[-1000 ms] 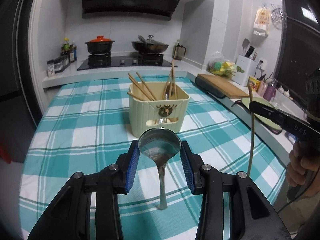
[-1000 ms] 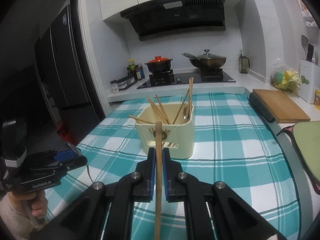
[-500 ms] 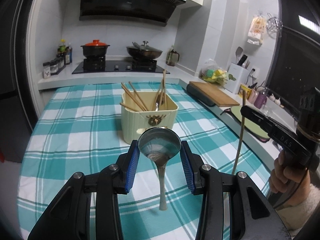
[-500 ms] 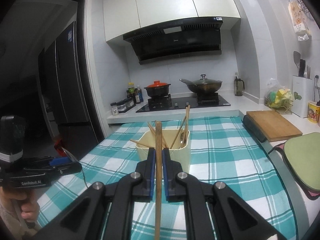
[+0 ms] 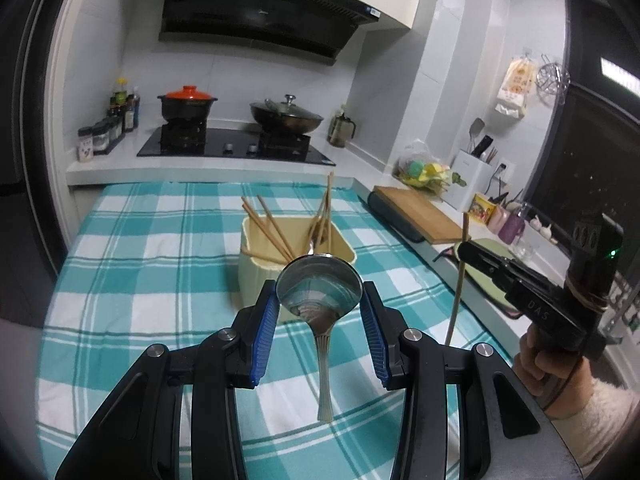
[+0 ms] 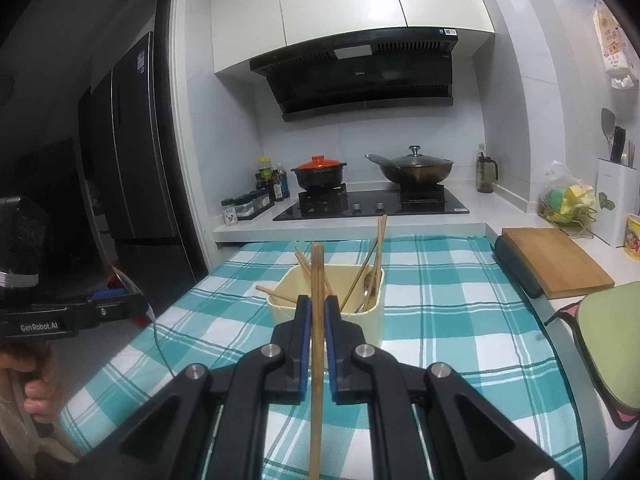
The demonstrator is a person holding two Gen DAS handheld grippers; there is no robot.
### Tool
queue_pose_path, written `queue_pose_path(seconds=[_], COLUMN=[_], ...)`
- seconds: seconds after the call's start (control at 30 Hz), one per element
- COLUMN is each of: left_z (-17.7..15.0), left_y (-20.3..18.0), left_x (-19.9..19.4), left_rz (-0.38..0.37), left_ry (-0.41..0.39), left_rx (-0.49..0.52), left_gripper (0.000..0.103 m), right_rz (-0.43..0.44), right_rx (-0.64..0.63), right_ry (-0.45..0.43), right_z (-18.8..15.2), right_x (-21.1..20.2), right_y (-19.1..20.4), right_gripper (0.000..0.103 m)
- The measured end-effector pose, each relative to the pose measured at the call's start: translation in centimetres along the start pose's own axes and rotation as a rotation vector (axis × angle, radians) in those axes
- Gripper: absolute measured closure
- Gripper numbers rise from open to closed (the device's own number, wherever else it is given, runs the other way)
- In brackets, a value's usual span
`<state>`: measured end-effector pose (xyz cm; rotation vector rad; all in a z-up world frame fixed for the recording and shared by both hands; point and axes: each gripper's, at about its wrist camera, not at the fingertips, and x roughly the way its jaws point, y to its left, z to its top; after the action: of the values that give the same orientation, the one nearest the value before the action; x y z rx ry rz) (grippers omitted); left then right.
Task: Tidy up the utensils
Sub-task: 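Lift the spoon and chopstick and carry both above the cream holder, then lower the left tool's spoon into the holder and open while the right tool releases its chopstick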
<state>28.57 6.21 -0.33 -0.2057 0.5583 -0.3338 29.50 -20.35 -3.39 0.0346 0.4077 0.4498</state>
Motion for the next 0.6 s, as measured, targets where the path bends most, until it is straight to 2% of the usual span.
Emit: queue_pose_path(seconds=[0.13,0.33,0.47,0.6], left_z=[4.3,11.3,13.9,14.6], left_y=[0.5,0.3,0.3,0.9], left_x=[0.1,1.9,4.8,8.5], left_rz=[-0.022,0.021,0.058,0.108], left_ry=[-0.040,-0.129,-0.161,-0.170], left_rx=[-0.010,0.038,0.064,0.080], left_gripper=[0.062,0.062,0.062,0.062], right_rz=[0.009,0.016,0.013,0.005], right_rx=[-0.010,-0.046,-0.043,-0.055], right_ry=[-0.016,-0.053,-0.066,-0.108], right_z=[3.1,8.8,11.4,13.0], right_x=[1.7,5.8,9.5,12.4], right_y=[-0.5,-1.2,-1.9,-2.2], right_gripper=[0.096,0.096,0.096,0.096])
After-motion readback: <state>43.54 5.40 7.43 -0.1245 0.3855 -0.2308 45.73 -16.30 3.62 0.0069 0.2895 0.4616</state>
